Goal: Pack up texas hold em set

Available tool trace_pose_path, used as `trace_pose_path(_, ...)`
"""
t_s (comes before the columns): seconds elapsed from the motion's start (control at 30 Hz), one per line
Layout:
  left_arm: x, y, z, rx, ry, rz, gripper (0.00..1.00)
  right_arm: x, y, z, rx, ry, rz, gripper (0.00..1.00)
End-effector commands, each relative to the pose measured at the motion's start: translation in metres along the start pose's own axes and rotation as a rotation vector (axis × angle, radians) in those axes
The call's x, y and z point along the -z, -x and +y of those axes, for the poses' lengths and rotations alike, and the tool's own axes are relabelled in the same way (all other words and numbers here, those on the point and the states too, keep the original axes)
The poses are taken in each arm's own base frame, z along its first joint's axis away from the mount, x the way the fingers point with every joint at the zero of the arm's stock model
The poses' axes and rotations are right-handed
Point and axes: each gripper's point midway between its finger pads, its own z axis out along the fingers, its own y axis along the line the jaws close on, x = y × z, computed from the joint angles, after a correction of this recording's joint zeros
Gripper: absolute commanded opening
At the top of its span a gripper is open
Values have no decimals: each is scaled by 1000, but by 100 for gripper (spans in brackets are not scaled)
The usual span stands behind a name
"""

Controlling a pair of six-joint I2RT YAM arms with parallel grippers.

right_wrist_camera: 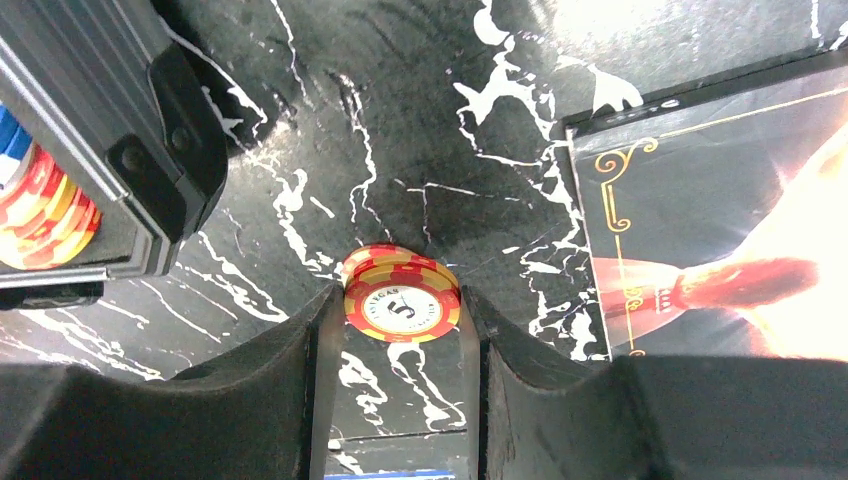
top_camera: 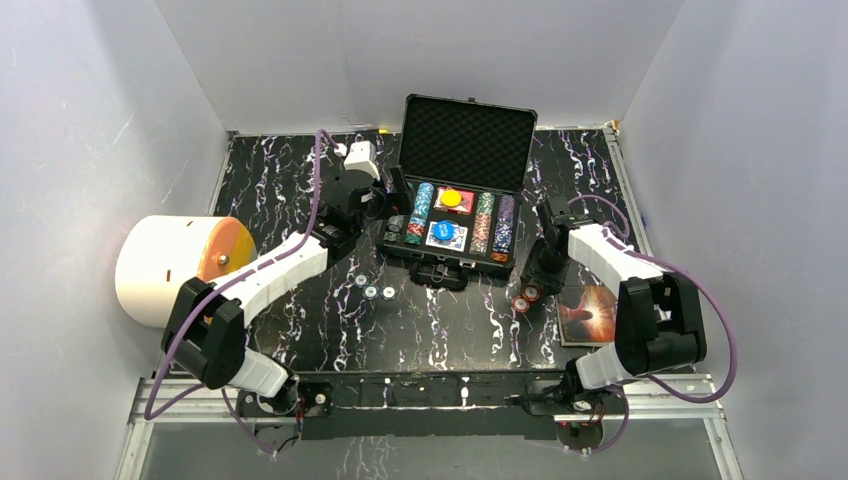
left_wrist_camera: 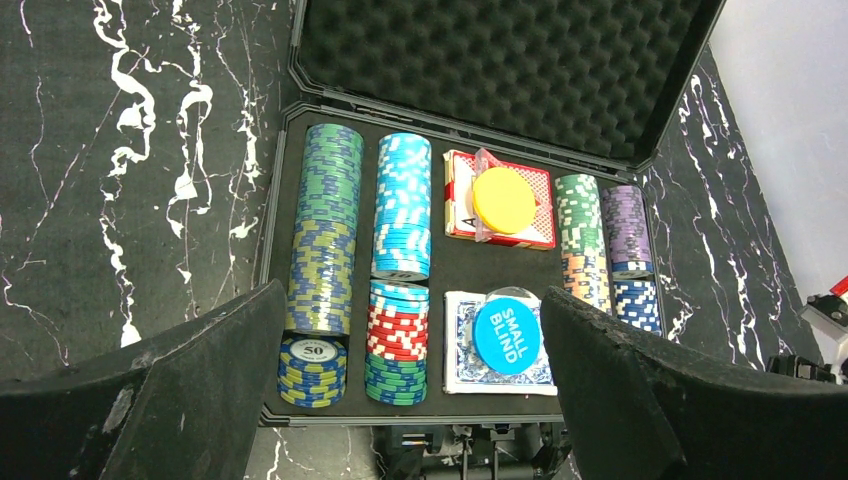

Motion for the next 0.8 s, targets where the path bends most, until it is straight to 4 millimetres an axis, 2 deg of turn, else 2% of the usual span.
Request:
trace_pose_path(0.0, 0, 23, -10, -3, -21, -58, 99, 10, -8, 6, 53, 23, 22, 43)
trace_pose_path(0.43, -2, 22, -12, -10, -28, -50, 98, -6, -24, 13, 160, -22, 80, 48)
trace_pose_path(0.77, -2, 21, -9, -14, -19, -48, 98, -11, -24, 14, 183, -31, 89, 51)
